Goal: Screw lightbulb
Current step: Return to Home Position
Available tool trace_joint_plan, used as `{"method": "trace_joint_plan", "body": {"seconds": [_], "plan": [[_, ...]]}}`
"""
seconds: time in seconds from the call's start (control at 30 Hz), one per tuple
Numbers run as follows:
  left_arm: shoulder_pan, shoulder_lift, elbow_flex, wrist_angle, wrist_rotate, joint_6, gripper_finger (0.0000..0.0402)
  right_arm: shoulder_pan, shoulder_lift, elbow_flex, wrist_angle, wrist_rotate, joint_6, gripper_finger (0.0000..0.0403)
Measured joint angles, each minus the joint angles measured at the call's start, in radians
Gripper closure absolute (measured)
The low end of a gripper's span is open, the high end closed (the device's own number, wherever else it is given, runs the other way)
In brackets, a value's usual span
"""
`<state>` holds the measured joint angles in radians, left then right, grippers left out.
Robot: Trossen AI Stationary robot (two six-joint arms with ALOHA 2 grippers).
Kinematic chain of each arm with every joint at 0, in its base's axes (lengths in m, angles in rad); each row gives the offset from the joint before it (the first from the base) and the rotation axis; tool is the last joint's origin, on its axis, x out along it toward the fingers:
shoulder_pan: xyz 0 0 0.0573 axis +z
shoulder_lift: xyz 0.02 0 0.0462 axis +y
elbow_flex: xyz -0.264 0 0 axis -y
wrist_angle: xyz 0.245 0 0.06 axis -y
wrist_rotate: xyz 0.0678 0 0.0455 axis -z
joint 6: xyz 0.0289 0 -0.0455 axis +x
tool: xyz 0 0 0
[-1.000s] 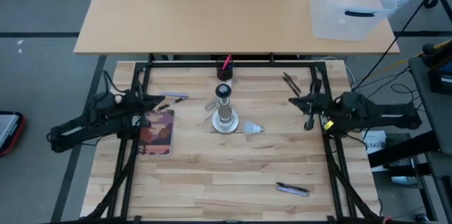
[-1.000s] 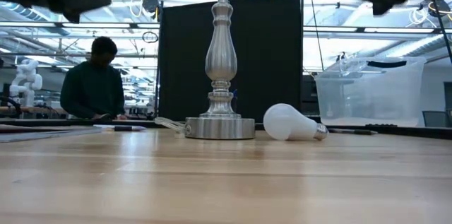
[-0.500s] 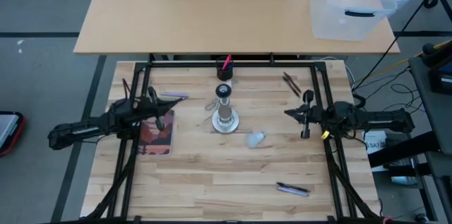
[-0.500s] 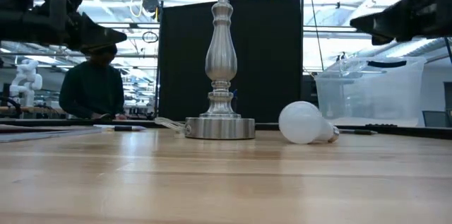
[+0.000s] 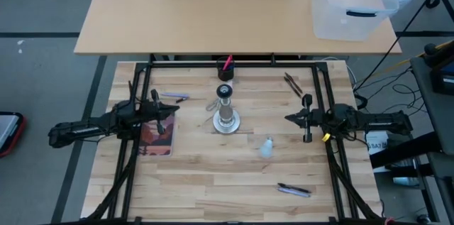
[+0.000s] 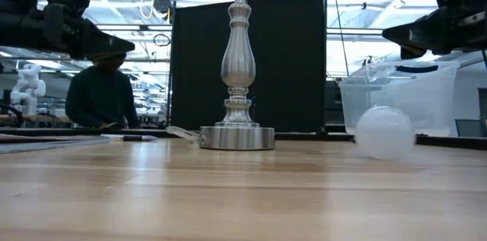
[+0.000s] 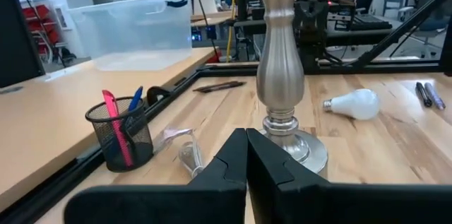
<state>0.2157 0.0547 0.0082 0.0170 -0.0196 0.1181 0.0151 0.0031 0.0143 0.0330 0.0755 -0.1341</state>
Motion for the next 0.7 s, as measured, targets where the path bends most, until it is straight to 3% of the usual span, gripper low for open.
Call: {"method": "trace_joint_plan", "body": {"seconds": [0.27, 0.7], "plan": [[0.0, -0.001, 0.0, -0.002, 0.0, -0.023, 0.0401, 0.0, 0.0, 0.0, 0.0, 0.012, 0.067, 0.0403], [0.0, -0.001, 0.0, -0.004, 0.0, -0.01, 0.0402, 0.0, 0.0, 0.0, 0.0, 0.012, 0.018, 0.0403]]}}
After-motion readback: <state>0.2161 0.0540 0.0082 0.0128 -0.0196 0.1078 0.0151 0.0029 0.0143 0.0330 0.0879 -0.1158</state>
